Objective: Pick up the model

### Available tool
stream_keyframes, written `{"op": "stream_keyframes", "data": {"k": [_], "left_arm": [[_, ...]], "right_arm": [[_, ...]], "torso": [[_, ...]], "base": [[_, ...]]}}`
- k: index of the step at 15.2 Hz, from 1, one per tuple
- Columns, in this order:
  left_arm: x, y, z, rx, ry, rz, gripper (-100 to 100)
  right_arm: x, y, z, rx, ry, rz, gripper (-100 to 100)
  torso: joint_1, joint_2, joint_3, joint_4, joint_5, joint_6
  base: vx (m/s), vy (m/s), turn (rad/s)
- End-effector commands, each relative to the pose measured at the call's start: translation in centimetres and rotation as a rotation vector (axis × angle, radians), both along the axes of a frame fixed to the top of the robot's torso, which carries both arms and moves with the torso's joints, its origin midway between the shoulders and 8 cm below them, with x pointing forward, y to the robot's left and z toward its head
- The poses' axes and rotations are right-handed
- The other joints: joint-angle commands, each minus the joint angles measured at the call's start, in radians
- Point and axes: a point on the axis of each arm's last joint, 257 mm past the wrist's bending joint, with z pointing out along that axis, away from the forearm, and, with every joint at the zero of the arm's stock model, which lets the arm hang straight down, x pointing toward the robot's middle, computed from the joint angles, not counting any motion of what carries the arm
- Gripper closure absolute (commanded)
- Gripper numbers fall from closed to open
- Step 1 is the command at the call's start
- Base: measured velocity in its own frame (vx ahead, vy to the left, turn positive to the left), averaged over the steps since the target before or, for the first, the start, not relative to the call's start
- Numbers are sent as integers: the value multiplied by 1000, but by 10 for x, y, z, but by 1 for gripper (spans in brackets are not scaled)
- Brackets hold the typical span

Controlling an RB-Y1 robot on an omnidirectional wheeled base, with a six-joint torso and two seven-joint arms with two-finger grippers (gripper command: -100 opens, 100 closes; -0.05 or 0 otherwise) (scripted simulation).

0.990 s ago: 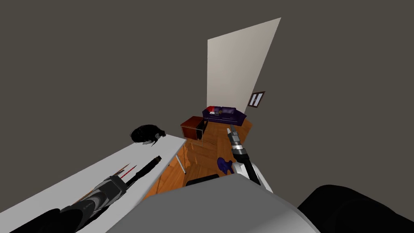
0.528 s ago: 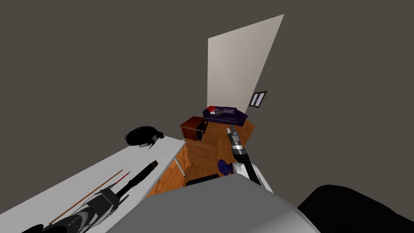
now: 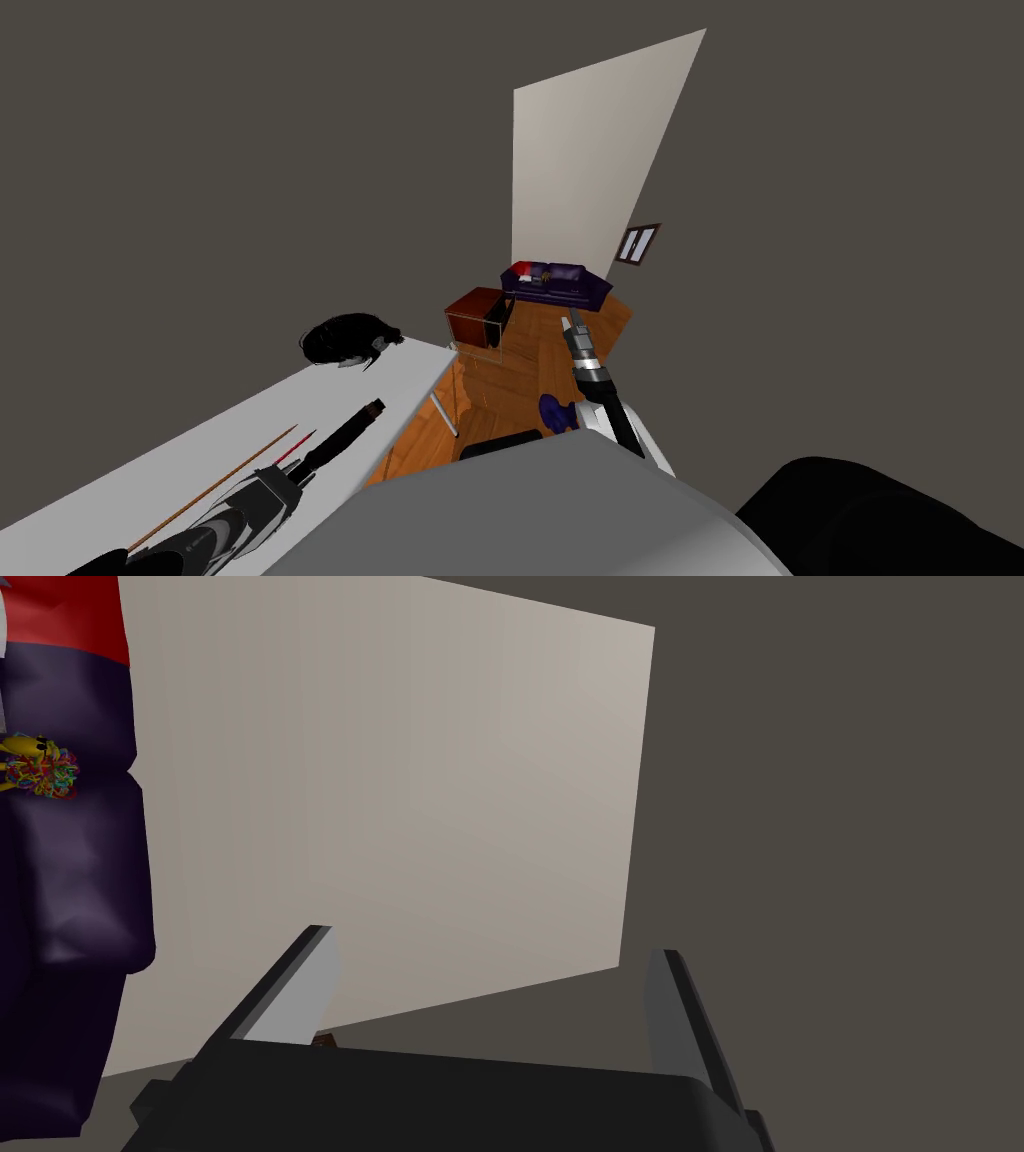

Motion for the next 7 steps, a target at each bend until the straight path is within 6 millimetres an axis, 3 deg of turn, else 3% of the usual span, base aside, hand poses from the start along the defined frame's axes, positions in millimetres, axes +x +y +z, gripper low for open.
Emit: {"op": "stream_keyframes", "data": {"k": [1, 7], "left_arm": [[0, 0, 0, 0, 0, 0, 100], [-2, -2, 11, 5, 0, -5, 100]], "right_arm": [[0, 0, 0, 0, 0, 0, 0], [0, 0, 0, 0, 0, 0, 0]], "torso": [[0, 0, 0, 0, 0, 0], [-3, 2, 1, 0, 0, -1]], "base": [[0, 0, 0], [-8, -5, 20]]}}
